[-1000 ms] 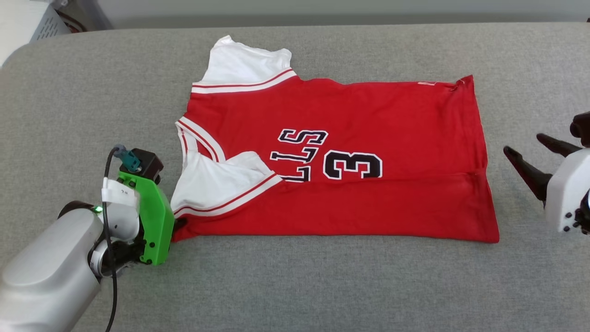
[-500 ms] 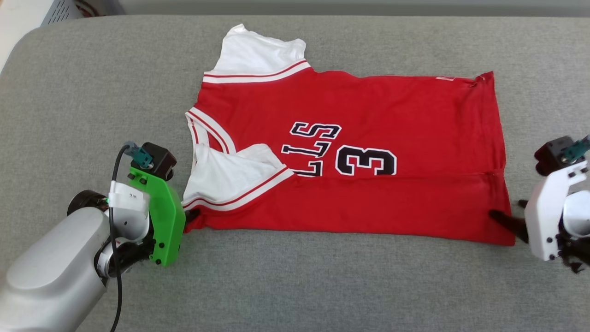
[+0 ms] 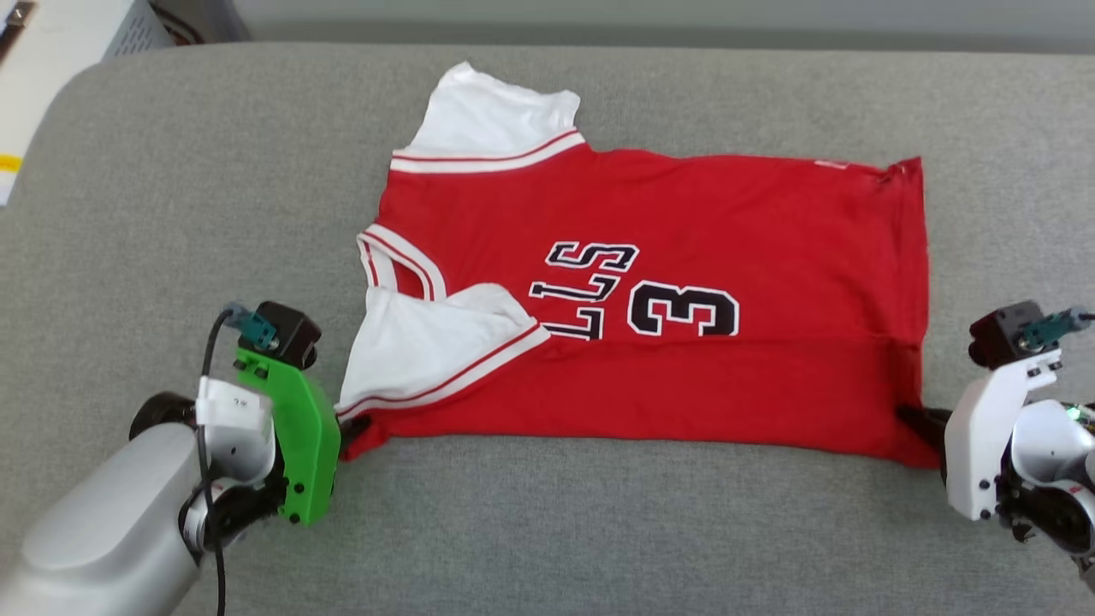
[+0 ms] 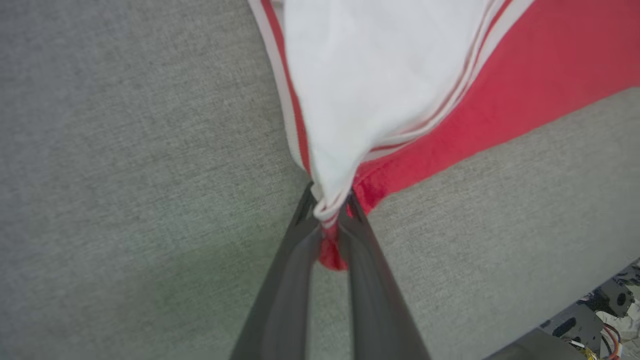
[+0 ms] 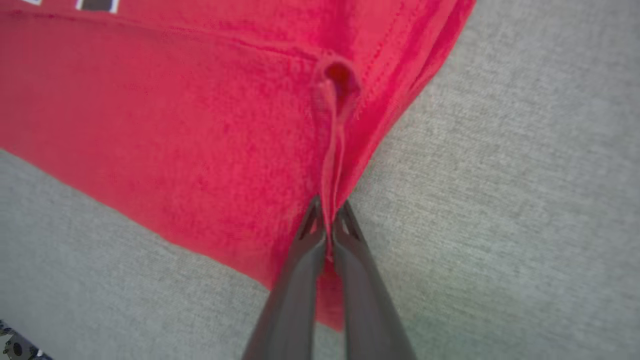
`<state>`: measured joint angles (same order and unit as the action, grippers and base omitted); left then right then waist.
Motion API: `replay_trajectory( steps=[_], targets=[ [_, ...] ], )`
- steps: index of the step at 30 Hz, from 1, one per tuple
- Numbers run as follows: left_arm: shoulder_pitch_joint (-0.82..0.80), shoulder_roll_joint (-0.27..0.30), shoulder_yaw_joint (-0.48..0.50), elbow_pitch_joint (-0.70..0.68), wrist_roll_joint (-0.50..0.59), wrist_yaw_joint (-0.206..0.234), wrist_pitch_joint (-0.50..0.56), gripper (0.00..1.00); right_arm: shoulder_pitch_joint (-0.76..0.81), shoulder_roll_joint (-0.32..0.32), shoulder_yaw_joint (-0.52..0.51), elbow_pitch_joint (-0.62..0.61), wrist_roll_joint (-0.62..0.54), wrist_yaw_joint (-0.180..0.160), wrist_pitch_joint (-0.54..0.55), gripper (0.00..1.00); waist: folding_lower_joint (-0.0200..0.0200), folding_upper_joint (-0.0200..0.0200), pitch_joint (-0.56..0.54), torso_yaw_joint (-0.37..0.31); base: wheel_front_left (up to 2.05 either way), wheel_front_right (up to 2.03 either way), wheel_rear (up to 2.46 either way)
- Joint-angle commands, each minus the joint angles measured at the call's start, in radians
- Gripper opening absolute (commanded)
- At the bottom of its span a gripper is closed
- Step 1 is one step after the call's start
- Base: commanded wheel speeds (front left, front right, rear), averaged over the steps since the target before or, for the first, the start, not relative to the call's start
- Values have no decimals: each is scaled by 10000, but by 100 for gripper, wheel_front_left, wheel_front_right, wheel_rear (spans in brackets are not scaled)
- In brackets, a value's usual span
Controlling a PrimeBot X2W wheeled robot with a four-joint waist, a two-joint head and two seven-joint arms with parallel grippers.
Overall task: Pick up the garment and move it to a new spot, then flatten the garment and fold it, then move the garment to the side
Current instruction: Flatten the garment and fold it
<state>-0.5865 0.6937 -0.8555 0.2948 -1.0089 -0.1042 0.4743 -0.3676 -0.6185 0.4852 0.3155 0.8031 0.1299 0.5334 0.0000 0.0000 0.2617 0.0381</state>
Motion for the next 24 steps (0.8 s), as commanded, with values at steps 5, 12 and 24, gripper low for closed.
replay_trajectory(
  steps=[5, 12, 24],
  targets=[
    [716, 336, 231, -405, -565, 37, -282, 0, 749, -473, 58, -737, 321, 8, -479, 0, 0, 0, -995, -274, 0, 0, 0],
    [1466, 1045, 187, -1673, -778, 272, -107, 0, 1683, -1253, -606, -2001, 605, 8, -289, 0, 0, 0, -1422, -288, 0, 0, 0],
    [1929, 1003, -34, -1946, -666, 710, -165, 0, 2428, -848, -1364, -2336, 260, 8, 461, 0, 0, 0, -665, -310, 0, 0, 0]
  ],
)
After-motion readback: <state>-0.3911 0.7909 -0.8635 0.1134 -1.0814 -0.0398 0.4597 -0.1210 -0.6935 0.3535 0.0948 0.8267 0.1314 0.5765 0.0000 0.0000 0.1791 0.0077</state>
